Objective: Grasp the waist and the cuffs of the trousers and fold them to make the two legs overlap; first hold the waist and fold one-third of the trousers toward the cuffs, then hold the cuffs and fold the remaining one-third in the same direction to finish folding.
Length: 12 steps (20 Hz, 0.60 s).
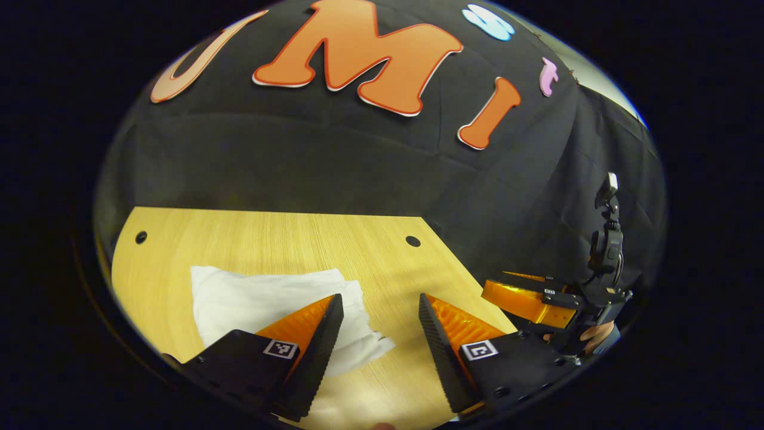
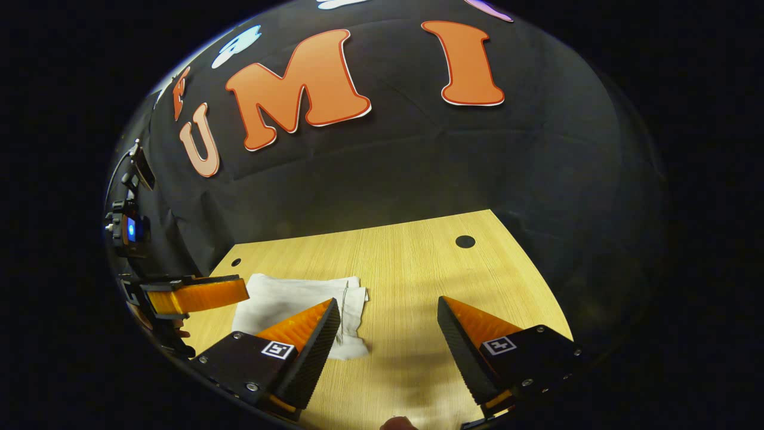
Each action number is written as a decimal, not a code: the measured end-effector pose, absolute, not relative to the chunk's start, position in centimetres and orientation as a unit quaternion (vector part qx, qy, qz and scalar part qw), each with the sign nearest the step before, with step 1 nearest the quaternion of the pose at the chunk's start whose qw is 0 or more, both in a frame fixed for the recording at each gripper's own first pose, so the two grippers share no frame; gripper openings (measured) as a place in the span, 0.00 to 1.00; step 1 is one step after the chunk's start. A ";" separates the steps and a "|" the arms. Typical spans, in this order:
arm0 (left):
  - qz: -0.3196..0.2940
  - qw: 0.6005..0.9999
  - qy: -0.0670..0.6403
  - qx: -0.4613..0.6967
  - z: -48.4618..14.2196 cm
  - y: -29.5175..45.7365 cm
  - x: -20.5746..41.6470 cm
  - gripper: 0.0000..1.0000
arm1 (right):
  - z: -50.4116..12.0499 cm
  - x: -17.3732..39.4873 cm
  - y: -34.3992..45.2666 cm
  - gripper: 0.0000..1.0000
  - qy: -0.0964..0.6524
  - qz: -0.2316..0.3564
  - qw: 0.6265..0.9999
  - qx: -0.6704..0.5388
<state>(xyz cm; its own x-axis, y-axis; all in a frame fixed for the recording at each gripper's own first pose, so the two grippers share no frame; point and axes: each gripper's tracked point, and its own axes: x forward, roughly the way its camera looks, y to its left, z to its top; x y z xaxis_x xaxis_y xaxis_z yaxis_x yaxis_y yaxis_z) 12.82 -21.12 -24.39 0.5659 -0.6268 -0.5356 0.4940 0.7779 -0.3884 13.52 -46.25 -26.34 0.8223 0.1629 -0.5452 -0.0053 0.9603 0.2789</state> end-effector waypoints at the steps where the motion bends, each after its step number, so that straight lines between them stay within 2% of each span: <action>1: -0.311 0.888 0.328 -0.089 -23.8 -20.6 13.1 0.85 | -25.9 13.6 -46.3 0.98 0.290 0.045 0.947 0.133; 5: -0.263 0.920 0.282 -0.072 -22.3 -16.6 14.2 1.00 | -22.8 13.5 -46.0 0.99 0.251 0.055 0.959 0.121; 6: -0.250 0.928 0.268 -0.071 -21.8 -15.6 14.4 0.97 | -21.7 13.5 -46.0 0.98 0.235 0.055 0.963 0.115; 12: -0.174 0.965 0.192 -0.037 -18.2 -9.8 15.0 0.98 | -13.3 13.1 -42.8 0.98 0.145 0.077 0.984 0.065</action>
<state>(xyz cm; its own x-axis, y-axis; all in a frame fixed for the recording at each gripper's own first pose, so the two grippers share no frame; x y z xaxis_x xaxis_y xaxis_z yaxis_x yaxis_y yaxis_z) 15.00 -9.76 -18.19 0.8655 -0.3499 -0.3583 0.3215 0.9368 -0.1381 13.11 -42.84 -13.31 0.9457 0.1712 -0.2763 -0.1332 0.9795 0.1510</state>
